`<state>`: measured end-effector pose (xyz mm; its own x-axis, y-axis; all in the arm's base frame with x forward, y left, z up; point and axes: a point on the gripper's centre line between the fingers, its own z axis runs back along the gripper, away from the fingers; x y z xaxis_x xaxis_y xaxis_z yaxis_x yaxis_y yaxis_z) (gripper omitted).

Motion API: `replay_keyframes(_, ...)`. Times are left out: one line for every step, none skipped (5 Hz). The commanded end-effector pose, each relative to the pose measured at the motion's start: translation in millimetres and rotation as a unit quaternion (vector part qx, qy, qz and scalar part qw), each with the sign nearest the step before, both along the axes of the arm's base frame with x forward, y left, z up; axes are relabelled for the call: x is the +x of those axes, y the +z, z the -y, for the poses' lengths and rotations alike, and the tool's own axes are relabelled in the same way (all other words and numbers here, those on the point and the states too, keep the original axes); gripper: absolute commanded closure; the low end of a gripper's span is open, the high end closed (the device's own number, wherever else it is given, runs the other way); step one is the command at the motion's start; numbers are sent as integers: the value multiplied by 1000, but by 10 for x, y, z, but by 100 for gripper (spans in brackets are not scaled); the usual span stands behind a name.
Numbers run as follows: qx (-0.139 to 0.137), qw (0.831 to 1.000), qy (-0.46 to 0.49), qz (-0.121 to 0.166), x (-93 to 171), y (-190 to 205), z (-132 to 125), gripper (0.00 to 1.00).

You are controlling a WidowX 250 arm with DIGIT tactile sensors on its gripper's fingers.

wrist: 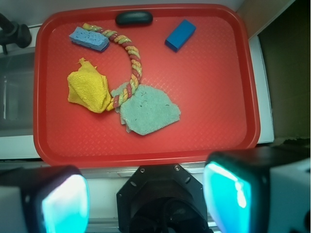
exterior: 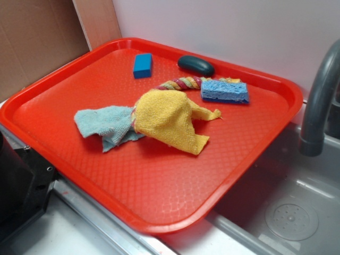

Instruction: Grab the multicolored rope.

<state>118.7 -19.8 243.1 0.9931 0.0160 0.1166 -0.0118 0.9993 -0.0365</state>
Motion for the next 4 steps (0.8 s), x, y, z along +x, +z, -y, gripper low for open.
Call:
replay_keyframes(0,1000,0,0,0,0,0,0)
replay_keyframes(11,993,115,11,500,-481,-34,0)
replay_keyframes(11,974,221,48,1013,-740,-112,0)
replay_keyframes(-15,979,199,41,1313,-1140,-143,0)
